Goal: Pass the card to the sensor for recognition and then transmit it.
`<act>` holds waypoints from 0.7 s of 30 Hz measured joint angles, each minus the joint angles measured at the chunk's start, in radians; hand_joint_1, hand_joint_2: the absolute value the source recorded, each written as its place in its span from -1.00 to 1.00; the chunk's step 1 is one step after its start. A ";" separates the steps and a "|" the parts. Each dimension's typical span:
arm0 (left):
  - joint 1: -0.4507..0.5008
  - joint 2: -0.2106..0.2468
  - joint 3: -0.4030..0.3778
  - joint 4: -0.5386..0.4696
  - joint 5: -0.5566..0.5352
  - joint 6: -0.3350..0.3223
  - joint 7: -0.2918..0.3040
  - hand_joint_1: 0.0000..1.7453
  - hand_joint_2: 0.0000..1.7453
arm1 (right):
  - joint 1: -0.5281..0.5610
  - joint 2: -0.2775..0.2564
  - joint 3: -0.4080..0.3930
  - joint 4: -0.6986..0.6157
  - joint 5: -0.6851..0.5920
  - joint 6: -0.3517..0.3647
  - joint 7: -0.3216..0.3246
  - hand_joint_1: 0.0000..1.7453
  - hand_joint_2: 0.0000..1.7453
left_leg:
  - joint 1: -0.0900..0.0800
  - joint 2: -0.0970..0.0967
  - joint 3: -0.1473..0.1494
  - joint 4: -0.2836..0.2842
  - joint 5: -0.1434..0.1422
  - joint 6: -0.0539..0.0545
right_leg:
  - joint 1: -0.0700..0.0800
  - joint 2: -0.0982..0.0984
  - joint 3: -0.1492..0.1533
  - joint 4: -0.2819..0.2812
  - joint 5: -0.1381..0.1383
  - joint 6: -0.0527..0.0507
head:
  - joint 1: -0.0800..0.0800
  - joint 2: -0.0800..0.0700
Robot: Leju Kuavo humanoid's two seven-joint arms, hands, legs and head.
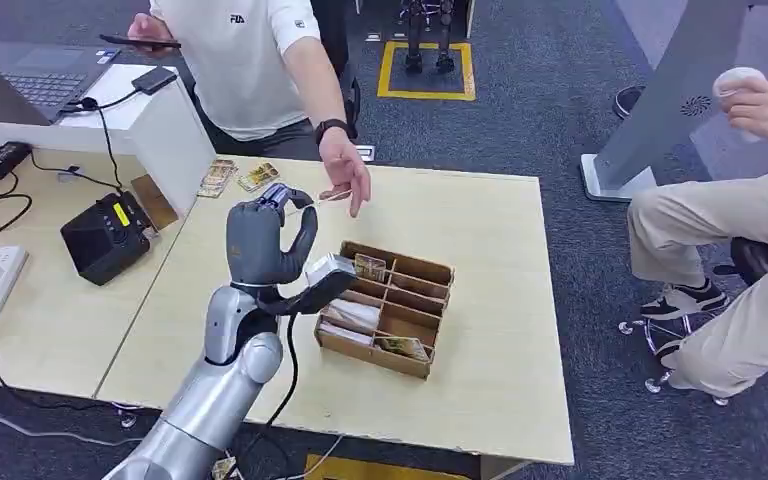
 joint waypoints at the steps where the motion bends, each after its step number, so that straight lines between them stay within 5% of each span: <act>1: -0.029 0.000 0.003 0.034 -0.025 -0.001 0.027 1.00 1.00 | -0.002 -0.002 0.000 0.002 0.006 0.000 -0.001 -1.00 1.00 | 0.000 0.000 0.000 0.000 0.000 0.000 | 0.000 0.000 0.000 0.000 0.000 0.000 | 0.000 0.000; 6: -0.152 0.009 0.004 0.201 -0.232 0.009 0.148 1.00 1.00 | -0.007 -0.016 0.000 0.025 0.049 0.000 -0.015 -1.00 1.00 | 0.000 0.000 0.000 0.000 0.002 -0.001 | 0.000 0.000 0.000 0.000 0.002 0.000 | 0.000 0.000; 16: -0.240 0.009 0.003 0.392 -0.312 0.008 0.192 1.00 1.00 | -0.011 -0.032 0.000 0.049 0.064 0.000 -0.014 -1.00 1.00 | 0.000 0.000 0.000 0.000 0.002 -0.001 | 0.000 0.000 0.000 0.000 0.002 0.000 | 0.000 0.000; 18: -0.241 0.009 0.003 0.408 -0.323 0.006 0.195 -1.00 1.00 | -0.011 -0.032 0.000 0.051 0.064 0.000 -0.013 -1.00 1.00 | 0.000 0.000 0.000 0.000 0.002 -0.001 | 0.000 0.001 0.000 0.000 0.002 0.000 | 0.000 0.000; 21: -0.241 0.004 0.003 0.431 -0.334 0.007 0.196 -1.00 1.00 | -0.011 -0.034 0.000 0.054 0.064 0.000 -0.013 -1.00 1.00 | 0.000 0.000 0.000 0.000 0.002 -0.001 | 0.000 0.001 0.000 0.000 0.002 0.000 | 0.000 0.000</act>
